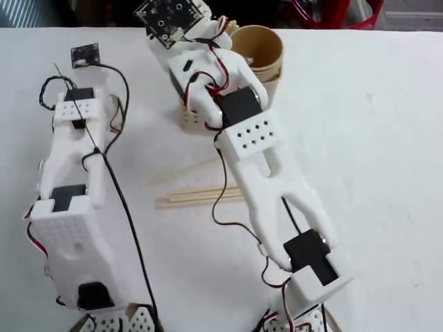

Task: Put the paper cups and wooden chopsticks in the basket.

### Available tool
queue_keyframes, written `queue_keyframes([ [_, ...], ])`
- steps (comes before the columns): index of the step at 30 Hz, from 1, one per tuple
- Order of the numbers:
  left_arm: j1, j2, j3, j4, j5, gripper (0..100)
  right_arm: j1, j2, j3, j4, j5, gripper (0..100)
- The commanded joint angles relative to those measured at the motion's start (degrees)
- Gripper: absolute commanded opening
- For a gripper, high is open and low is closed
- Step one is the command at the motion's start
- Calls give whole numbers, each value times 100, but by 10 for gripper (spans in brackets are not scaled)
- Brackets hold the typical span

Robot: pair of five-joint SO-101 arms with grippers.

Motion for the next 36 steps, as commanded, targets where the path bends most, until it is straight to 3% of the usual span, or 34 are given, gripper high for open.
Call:
queue_keyframes([
  [1, 57, -40, 9, 0, 35, 50, -66, -462, -273, 514, 62, 31],
  [8, 532, -75, 18, 316, -18, 49, -127, -1130, -246, 3240, 62, 29],
  [14, 919, -110, -149, 1037, -1495, 49, -101, -2185, -211, 5815, 26, 18],
  [19, 1253, -251, -308, 1653, -2189, 49, 382, -3055, 615, 6905, 18, 18],
  [25, 1701, -593, -290, 2145, -3174, 50, 1596, -4523, 3086, 6967, 79, 18],
  [28, 1754, -760, -211, 2145, -3429, 53, 1912, -5402, 4659, 6571, 545, 18],
  [32, 1657, -1156, 185, 1996, -3323, 54, 2105, -6404, 6312, 5903, 677, 18],
  [36, 1209, -1235, 308, 1978, -2602, 54, 2141, -6818, 6875, 5745, 712, 18],
])
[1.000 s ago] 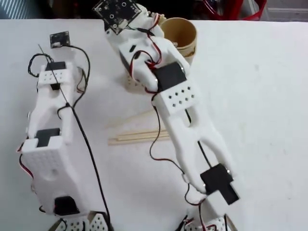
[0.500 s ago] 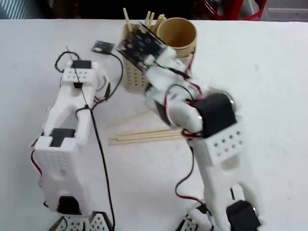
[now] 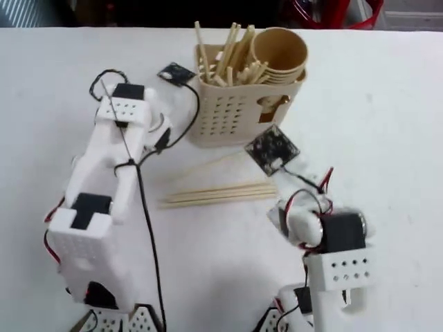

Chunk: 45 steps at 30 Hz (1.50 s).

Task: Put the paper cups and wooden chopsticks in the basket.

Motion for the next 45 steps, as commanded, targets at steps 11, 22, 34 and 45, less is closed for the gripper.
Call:
queue_keyframes([
  [11, -1604, -760, -308, -185, 1222, 50, 110, -277, 255, -145, 79, 18],
  [22, -1200, -4057, 1670, 1292, -2655, 49, 585, -277, 1310, -857, 457, 18],
  [34, 848, -5077, 4431, -800, -3051, 58, 743, -277, 2092, -1490, 431, 18],
  [45, 2440, -3582, 4571, -2180, -3015, 128, 1912, -277, 2892, -2158, 431, 18],
])
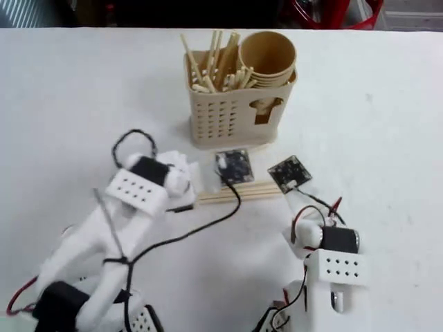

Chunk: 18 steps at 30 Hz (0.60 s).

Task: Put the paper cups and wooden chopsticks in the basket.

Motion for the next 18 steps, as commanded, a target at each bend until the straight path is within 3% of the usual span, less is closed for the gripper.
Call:
queue_keyframes([
  [1, 330, 673, -193, -554, 9, 128, 391, -57, 97, -198, 26, 18],
  [9, 400, 2404, -1116, -809, 360, 127, 470, -119, 519, -576, 44, 18],
  [18, 391, 2756, -1187, -853, 360, 75, 479, -119, 677, -593, 62, 19],
])
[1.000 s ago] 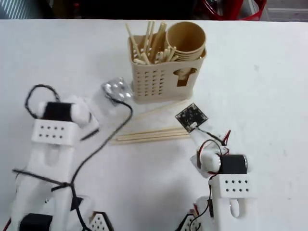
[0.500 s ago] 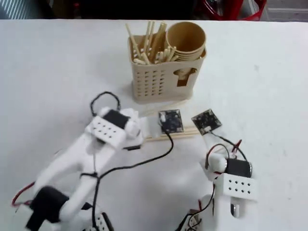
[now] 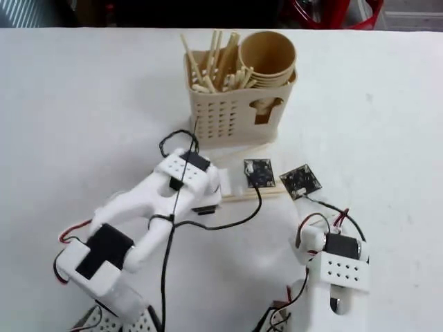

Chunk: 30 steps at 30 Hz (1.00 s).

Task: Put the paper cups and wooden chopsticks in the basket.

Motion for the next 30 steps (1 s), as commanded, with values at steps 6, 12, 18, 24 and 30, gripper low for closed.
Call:
queue_keyframes([
  [6, 4, 57, -185, -62, 97, 99, 48, -75, 246, -259, 53, 19],
  [12, 13, 66, -185, 396, 97, 109, 48, -75, 352, -418, 35, 18],
  [18, 4, 75, -105, 835, 97, 109, 57, -75, 343, -426, 26, 18],
  [24, 4, 66, -9, 870, 97, 109, 57, -75, 343, -426, 18, 18],
  [30, 40, 75, 26, 897, 571, 98, 57, -75, 343, -426, 18, 18],
])
